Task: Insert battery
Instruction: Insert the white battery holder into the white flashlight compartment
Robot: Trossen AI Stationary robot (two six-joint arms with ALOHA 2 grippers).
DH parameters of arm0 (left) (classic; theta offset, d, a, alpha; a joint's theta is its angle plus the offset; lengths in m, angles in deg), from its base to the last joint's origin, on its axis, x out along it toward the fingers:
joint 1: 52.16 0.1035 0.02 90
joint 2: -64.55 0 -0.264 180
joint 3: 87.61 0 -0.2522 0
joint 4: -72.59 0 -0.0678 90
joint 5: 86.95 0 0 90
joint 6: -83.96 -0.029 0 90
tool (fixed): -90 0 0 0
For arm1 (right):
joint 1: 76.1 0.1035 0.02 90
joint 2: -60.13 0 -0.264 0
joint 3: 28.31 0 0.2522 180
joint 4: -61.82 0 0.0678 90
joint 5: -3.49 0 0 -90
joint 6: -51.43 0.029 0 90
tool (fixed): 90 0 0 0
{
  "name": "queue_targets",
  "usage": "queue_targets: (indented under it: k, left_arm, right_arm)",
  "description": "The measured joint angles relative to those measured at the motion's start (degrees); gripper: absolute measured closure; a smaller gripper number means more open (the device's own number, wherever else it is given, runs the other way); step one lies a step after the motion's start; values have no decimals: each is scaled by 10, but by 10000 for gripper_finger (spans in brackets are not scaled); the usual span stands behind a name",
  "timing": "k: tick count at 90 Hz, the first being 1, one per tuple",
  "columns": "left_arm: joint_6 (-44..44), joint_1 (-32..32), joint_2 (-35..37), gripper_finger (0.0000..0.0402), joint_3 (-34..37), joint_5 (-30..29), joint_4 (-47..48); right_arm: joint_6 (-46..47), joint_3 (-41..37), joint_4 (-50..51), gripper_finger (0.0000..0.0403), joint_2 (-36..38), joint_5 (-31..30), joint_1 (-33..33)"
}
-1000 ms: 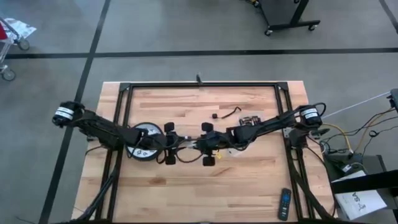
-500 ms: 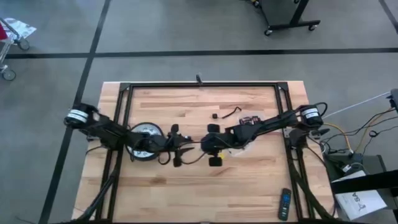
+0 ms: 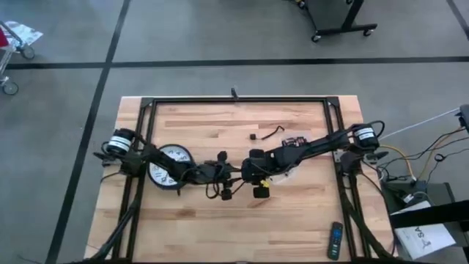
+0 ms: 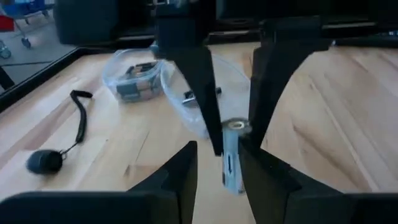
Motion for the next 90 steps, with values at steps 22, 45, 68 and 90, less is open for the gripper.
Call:
queue_targets:
  k: [22, 45, 68, 90]
  left_arm:
    - [-12, 2, 16, 302, 0, -2, 87]
    - [-2, 6, 144, 293, 18, -39, 314]
    - [19, 11, 205, 276, 58, -47, 323]
    - [19, 10, 166, 273, 65, 13, 226]
  right_arm:
    - [9, -2, 2, 323, 0, 0, 0]
    - [0, -2, 4, 374, 0, 0, 0]
    - [-4, 0, -4, 372, 0, -1, 0]
    - [14, 20, 58, 374, 23, -1, 7]
